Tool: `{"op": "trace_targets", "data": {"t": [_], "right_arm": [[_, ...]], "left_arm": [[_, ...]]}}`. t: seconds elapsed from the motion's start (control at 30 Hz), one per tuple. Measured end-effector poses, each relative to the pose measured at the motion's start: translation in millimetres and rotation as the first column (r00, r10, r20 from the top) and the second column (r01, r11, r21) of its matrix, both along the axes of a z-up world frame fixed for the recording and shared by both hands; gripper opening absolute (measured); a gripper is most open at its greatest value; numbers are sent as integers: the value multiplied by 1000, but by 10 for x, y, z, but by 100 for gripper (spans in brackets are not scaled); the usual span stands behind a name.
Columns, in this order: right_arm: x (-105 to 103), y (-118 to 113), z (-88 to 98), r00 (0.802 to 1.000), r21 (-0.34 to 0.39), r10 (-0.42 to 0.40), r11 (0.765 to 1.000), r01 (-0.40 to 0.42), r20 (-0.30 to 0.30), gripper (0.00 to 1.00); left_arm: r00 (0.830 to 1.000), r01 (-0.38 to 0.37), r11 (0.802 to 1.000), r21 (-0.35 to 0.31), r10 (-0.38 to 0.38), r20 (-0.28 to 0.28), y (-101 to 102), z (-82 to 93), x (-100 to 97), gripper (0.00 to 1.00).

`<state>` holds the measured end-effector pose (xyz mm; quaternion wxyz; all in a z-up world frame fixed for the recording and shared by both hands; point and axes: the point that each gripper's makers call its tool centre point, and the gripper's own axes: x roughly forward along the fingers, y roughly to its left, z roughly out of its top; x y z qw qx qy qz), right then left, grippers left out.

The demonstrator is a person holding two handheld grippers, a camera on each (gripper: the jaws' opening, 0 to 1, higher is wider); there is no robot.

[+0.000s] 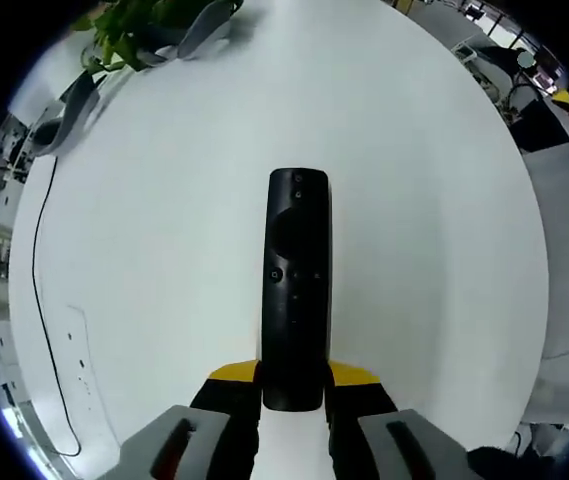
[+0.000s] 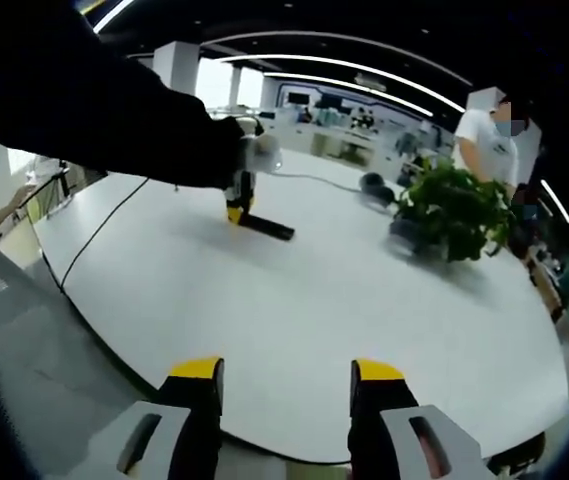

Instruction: Press the specified remote control buttons in sequence, fully releasing each button before pressing the next.

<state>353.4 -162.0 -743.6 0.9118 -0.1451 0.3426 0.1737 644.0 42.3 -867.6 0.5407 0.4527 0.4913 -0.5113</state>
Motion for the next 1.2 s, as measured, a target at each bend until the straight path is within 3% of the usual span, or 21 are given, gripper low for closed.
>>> {"op": "trace_targets", "data": {"t": [0.47, 0.63, 0.8, 0.9, 1.0, 1.1, 1.2], "right_arm": [[1, -25, -16, 1000, -11, -12, 1000, 12, -8, 48], [9, -40, -8, 1000, -12, -19, 1000, 19, -2, 48], [6, -31, -8, 1000, -13, -14, 1000, 14, -2, 48], [14, -27, 19, 1000, -19, -13, 1000, 13, 16, 48], [17, -33, 22, 1000, -22, -15, 1000, 15, 19, 48], [28, -57, 35, 999, -27, -26, 999, 27, 28, 49], [34, -66, 43, 999, -26, -32, 999, 33, 34, 49]], "left_arm": [[1000, -4, 1000, 22, 4, 1, 9, 5, 246, 24], [1000, -5, 999, 45, 4, 9, 11, 10, 240, 24], [997, -55, 997, 53, 52, 50, 20, 15, 240, 25], [996, -32, 999, 14, 30, 87, 26, 31, 233, 25], [992, -57, 998, -6, 58, 113, 33, 42, 238, 25], [984, -93, 995, -31, 97, 151, 42, 51, 248, 25], [963, -180, 981, -66, 190, 190, 66, 64, 269, 26]]}}
